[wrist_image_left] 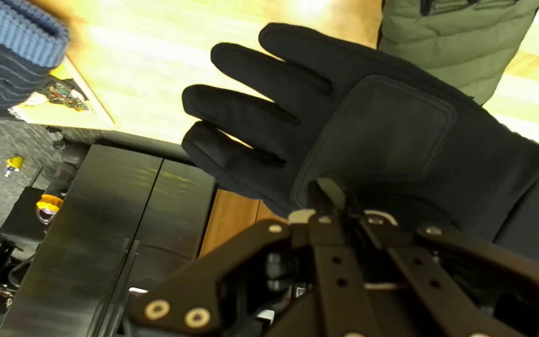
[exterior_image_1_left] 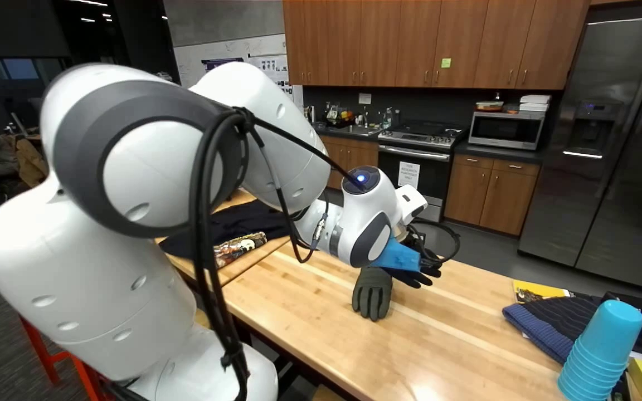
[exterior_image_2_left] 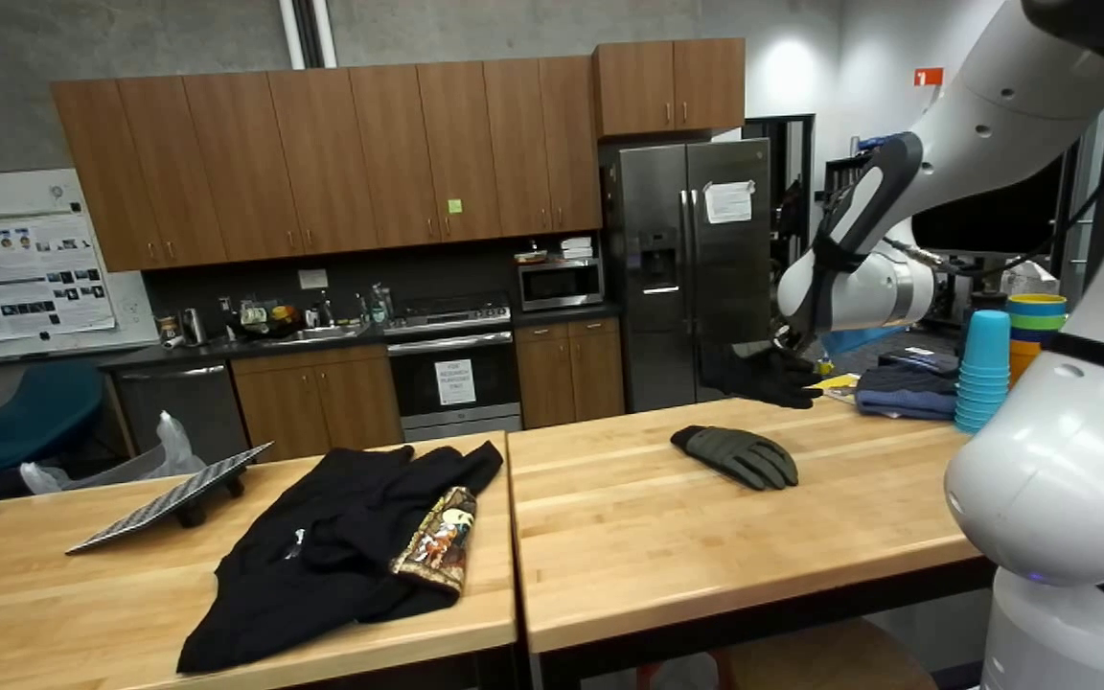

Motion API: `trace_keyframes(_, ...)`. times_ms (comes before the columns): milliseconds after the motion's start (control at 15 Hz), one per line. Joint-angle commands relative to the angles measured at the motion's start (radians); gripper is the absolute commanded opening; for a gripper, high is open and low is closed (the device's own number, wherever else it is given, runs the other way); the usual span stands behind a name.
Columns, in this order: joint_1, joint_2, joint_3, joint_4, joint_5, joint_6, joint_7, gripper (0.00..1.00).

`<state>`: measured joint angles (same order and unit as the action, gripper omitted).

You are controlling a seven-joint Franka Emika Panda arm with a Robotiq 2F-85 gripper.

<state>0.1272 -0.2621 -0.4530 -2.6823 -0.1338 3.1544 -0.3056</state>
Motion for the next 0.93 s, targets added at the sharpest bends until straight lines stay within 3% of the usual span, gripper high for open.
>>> trace_keyframes(0,0.063,-0.143,-0.119,-0.011,0.007,-0.074,-0.098,0.02)
trace_keyframes(133,0.096,-0.191,-0.168,-0.003,0.009,-0.113,-0.144,0.02)
trace_keyframes(467,0.255,-0.356,-0.338,0.003,0.009,-0.235,-0.349,0.02)
trace_keyframes(667,0.278,-0.397,-0.351,0.02,0.047,-0.265,-0.449,0.02)
trace_keyframes(733,0.234,-0.342,-0.311,0.005,0.051,-0.228,-0.404,0.06)
trace_keyframes(867,0.242,-0.369,-0.319,0.006,0.055,-0.241,-0.432,0.06)
